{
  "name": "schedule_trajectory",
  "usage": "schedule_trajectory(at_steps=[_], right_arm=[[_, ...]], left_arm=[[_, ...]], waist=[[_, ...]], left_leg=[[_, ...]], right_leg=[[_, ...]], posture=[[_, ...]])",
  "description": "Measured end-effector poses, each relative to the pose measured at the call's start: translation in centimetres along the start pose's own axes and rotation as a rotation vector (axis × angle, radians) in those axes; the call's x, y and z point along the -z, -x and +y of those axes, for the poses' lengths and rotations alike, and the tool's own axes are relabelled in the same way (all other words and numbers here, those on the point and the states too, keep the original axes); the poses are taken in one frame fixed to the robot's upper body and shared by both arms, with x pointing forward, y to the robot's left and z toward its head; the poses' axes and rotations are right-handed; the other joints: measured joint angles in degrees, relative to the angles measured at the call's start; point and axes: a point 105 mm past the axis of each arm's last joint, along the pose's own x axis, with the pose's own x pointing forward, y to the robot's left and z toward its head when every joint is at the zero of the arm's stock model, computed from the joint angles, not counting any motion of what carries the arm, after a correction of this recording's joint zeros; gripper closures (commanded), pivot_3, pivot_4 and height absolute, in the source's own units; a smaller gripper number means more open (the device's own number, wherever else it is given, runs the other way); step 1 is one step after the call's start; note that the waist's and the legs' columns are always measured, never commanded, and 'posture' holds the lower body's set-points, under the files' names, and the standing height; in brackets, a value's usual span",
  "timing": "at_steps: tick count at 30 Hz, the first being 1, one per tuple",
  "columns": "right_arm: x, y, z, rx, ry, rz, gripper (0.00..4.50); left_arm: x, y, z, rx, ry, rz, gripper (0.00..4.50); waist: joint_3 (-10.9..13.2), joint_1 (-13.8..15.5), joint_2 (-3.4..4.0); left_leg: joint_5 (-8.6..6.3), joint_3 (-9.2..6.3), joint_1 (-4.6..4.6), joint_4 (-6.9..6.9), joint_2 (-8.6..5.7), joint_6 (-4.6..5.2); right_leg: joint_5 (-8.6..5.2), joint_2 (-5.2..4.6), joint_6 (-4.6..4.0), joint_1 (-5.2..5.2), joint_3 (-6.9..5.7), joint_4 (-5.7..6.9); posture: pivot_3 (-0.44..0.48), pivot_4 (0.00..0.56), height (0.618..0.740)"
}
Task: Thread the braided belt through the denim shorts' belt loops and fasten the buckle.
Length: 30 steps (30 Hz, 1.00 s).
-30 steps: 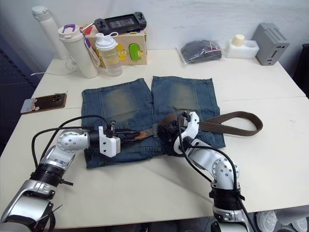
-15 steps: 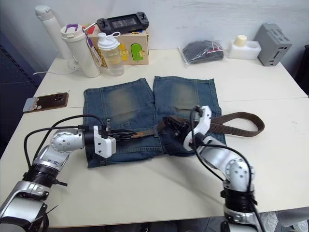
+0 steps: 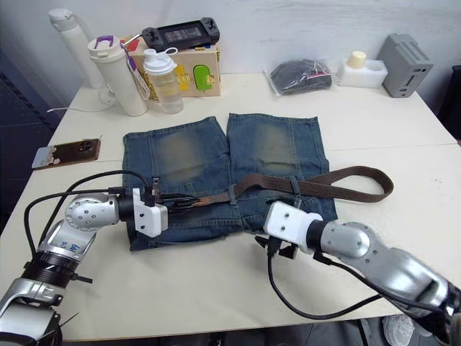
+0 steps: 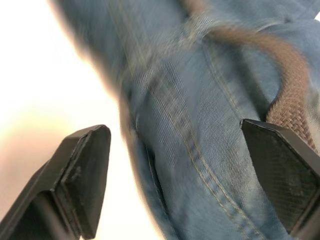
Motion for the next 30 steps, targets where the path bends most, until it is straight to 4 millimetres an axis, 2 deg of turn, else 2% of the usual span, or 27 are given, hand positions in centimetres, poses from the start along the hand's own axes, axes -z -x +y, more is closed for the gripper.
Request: schedule_trajectory(at_steps=[1,2,5,6,8,10,12,18,24,30], right_arm=[[-0.1,-0.2,-0.1,0.012,0.067,-0.009,0.06],[-0.2,-0.4,-0.2,0.024,0.125,-0.015,0.29],[0.1,-0.9,-0.1,0.043,0.172,-0.016,1.28],[0.3,-1.1,0.1,0.046,0.171,-0.014,1.88],[0.7,-1.3,0.2,0.052,0.156,-0.006,2.71],[1.2,-1.5,0.1,0.065,0.124,0.013,3.8],[2.1,-1.2,-0.5,0.09,0.091,0.05,4.47],[7.3,1.2,-4.4,0.235,0.012,0.251,4.47],[11.6,4.2,-6.6,0.295,0.017,0.411,4.47],[12.1,4.6,-6.9,0.301,-0.006,0.423,4.47]], left_arm=[[0.1,0.1,0.0,-0.001,0.003,0.005,4.5],[0.0,0.1,0.1,-0.005,0.001,0.006,4.5],[0.0,0.1,0.1,-0.006,0.003,0.007,4.5],[0.0,0.1,0.1,-0.006,0.004,0.007,4.5],[-0.1,0.1,0.0,-0.007,0.006,0.006,4.5],[-0.2,0.1,-0.2,-0.009,0.006,0.004,4.5],[-0.3,0.0,-0.1,-0.01,0.001,0.001,4.5],[-0.3,0.0,-0.2,-0.005,-0.018,0.008,4.5],[-0.6,-0.1,-0.8,0.001,-0.043,0.004,4.5],[-1.1,-0.3,-0.6,-0.008,-0.068,-0.008,4.5]], waist=[[0.0,0.04,0.0],[-0.02,0.13,-0.04],[-0.09,0.2,-0.16],[-0.1,0.22,-0.17],[-0.1,0.28,-0.17],[-0.1,0.49,-0.17],[-0.1,1.12,-0.16],[-0.09,2.81,-0.15],[-0.08,3.1,-0.14],[-0.08,3.11,-0.14]], left_leg=[[0.01,0.01,0.03,-0.01,0.01,-0.02],[0.03,-0.03,0.09,0.0,0.04,-0.05],[0.03,-0.09,0.24,0.03,0.1,-0.1],[0.03,-0.11,0.29,0.05,0.1,-0.11],[0.02,-0.15,0.34,0.06,0.09,-0.11],[0.02,-0.16,0.35,0.09,0.07,-0.12],[0.02,-0.18,0.35,0.14,0.04,-0.11],[0.06,-0.32,0.34,0.21,-0.11,-0.02],[0.06,-0.34,0.33,0.15,-0.06,-0.03],[0.06,-0.34,0.33,0.16,-0.05,-0.03]], right_leg=[[0.0,-0.01,0.0,0.04,0.0,-0.05],[0.0,0.01,0.0,0.14,-0.05,-0.07],[0.0,0.07,0.01,0.43,-0.12,-0.24],[0.0,0.06,0.01,0.51,-0.13,-0.25],[0.0,0.07,0.01,0.61,-0.14,-0.29],[0.01,0.06,0.01,0.65,-0.14,-0.3],[0.01,0.05,0.02,0.71,-0.14,-0.33],[0.05,0.03,0.08,0.93,-0.08,-0.59],[0.06,0.04,0.08,0.89,-0.13,-0.57],[0.06,0.04,0.09,0.9,-0.14,-0.58]], posture=[[0.0,0.15,0.682],[0.0,0.15,0.682],[0.0,0.15,0.682],[0.0,0.15,0.682],[0.0,0.15,0.682],[0.0,0.15,0.682],[0.0,0.15,0.682],[0.0,0.15,0.682],[0.0,0.15,0.682],[0.0,0.15,0.682]])
